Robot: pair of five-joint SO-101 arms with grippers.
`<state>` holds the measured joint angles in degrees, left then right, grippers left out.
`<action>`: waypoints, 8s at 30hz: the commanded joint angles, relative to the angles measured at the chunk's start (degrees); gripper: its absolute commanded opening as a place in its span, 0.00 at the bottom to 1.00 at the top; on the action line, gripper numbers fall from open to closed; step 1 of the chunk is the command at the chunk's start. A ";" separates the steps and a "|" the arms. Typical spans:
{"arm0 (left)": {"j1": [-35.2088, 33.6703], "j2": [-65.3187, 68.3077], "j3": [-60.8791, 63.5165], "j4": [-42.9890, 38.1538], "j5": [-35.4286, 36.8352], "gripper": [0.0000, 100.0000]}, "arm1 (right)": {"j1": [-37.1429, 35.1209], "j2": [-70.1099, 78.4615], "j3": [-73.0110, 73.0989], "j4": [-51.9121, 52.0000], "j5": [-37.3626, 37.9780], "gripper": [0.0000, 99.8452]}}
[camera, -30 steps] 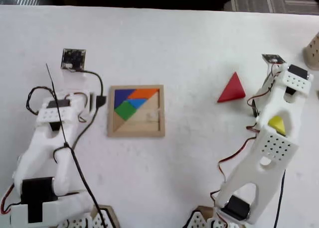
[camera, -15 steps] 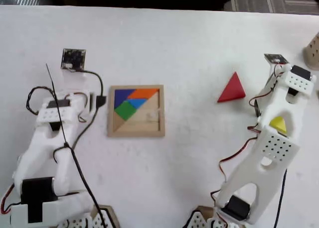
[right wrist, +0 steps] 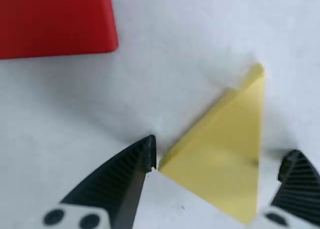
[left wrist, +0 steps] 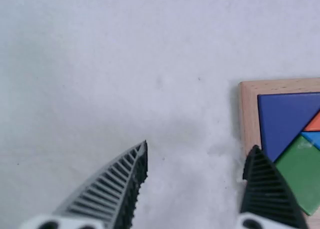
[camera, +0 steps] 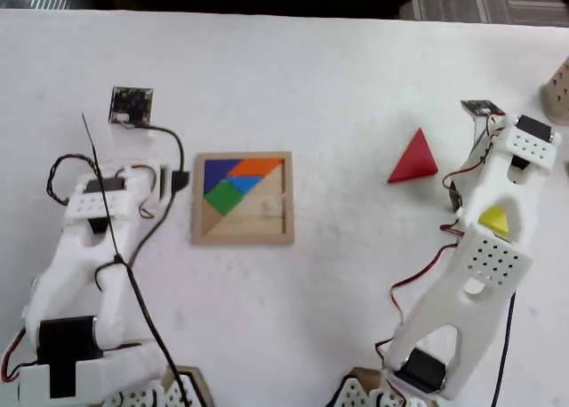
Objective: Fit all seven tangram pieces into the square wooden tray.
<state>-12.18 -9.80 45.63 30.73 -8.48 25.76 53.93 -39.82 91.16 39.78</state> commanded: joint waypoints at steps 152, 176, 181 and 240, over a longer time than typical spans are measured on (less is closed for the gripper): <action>0.04 -0.13 -1.05 -2.02 -2.55 0.31 | 8.22 2.24 -18.99 7.34 -15.03 0.27; -0.22 -0.13 -1.05 -2.02 -2.55 0.31 | 2.42 -22.81 6.51 7.25 -15.12 0.28; -0.22 -0.13 -1.05 -2.02 -2.55 0.31 | -1.19 -27.65 10.99 7.25 -17.93 0.28; -2.42 -0.31 -1.49 -2.02 0.35 0.31 | -44.09 -41.19 20.22 4.79 -42.20 0.26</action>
<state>-15.60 -9.80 45.63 29.85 -8.92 -19.25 21.23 -26.55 98.11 -4.79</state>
